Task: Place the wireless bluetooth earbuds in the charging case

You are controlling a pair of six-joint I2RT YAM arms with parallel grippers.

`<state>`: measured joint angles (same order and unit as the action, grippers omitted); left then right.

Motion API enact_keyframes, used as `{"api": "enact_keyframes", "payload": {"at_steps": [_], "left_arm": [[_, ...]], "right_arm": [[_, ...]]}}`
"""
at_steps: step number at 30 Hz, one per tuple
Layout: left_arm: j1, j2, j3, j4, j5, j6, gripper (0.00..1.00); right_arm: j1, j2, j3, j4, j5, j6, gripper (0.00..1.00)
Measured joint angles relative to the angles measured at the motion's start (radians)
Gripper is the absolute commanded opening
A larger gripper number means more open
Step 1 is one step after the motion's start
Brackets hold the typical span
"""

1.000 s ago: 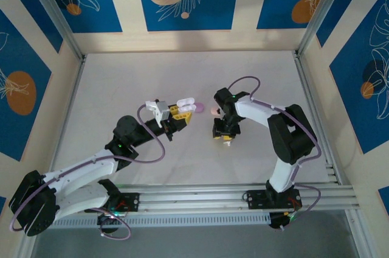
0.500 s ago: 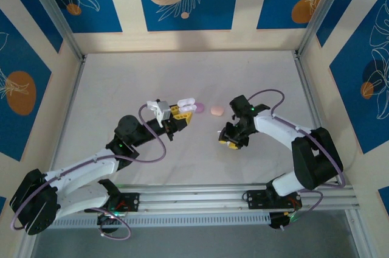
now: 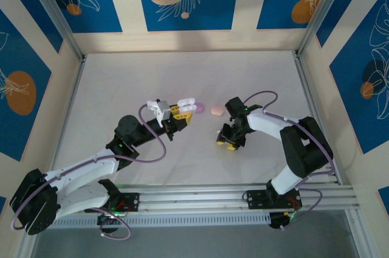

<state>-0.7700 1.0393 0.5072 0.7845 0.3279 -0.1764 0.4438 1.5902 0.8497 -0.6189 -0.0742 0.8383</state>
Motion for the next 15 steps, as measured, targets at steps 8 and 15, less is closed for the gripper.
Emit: {"api": "enact_keyframes", "payload": {"at_steps": [8,15], "left_arm": [[0.0,0.005,0.0,-0.001,0.0,0.0,0.12],[0.0,0.005,0.0,-0.001,0.0,0.0,0.12]], "right_arm": [[-0.061,0.0,0.001,0.0,0.019,-0.038,0.41],[-0.065,0.0,0.002,-0.021,0.047,-0.074,0.41]]}}
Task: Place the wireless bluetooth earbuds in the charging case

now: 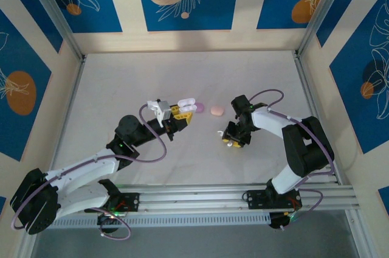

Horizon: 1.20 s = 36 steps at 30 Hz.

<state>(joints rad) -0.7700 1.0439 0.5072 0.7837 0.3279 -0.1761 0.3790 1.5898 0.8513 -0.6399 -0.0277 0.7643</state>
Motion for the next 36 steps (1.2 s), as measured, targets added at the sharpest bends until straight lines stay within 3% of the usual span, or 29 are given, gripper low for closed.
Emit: {"api": "enact_keyframes", "payload": {"at_steps": [20,36], "left_arm": [[0.0,0.0,0.0,0.0,0.0,-0.001,0.12],[0.0,0.0,0.0,0.0,0.0,-0.001,0.13]], "right_arm": [[0.033,0.056,0.116,-0.118,0.076,-0.212,0.5],[0.1,0.082,0.103,-0.147,0.06,-0.173,0.47]]}}
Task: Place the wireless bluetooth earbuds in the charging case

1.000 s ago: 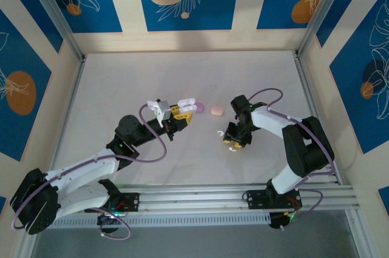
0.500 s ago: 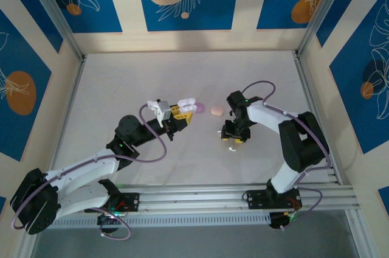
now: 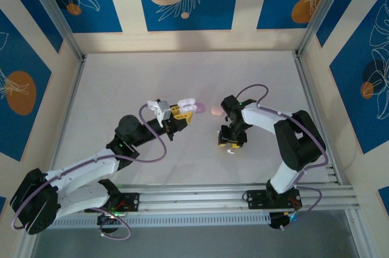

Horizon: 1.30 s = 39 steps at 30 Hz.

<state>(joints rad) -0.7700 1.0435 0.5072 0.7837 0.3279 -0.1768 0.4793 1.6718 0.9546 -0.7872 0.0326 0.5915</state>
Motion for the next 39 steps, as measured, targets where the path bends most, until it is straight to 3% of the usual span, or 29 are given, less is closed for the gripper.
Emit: {"api": "enact_keyframes", "payload": {"at_steps": [12,21,39], "left_arm": [[0.0,0.0,0.0,0.0,0.0,0.0,0.13],[0.0,0.0,0.0,0.0,0.0,0.0,0.13],[0.0,0.0,0.0,0.0,0.0,0.0,0.13]], "right_arm": [[0.001,-0.016,-0.031,-0.038,-0.014,0.065,0.47],[0.042,0.001,0.017,-0.069,0.068,-0.003,0.47],[0.057,0.039,0.034,-0.098,0.084,-0.098,0.32]]}}
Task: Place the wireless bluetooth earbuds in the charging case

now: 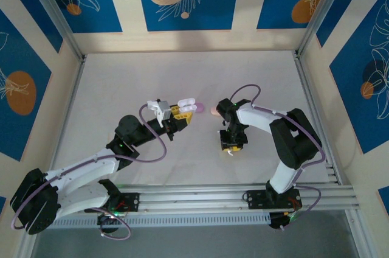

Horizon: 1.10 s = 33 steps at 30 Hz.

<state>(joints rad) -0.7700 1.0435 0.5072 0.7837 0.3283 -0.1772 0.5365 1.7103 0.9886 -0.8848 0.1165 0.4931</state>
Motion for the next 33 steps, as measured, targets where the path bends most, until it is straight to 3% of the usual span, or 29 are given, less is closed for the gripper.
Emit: {"api": "enact_keyframes", "payload": {"at_steps": [15,23,28,33], "left_arm": [[0.0,0.002,0.0,0.0,-0.001,-0.004,0.12],[-0.024,0.09,0.0,0.036,-0.082,0.018,0.09],[-0.083,0.178,0.0,0.113,-0.167,0.066,0.08],[-0.138,0.289,0.013,0.221,-0.238,0.103,0.08]], "right_arm": [[0.0,-0.051,0.0,0.0,0.011,0.014,0.27],[-0.019,-0.412,0.092,0.016,-0.011,0.106,0.28],[-0.024,-0.64,0.157,0.129,-0.02,0.205,0.28],[0.011,-0.735,0.16,0.269,-0.027,0.296,0.28]]}}
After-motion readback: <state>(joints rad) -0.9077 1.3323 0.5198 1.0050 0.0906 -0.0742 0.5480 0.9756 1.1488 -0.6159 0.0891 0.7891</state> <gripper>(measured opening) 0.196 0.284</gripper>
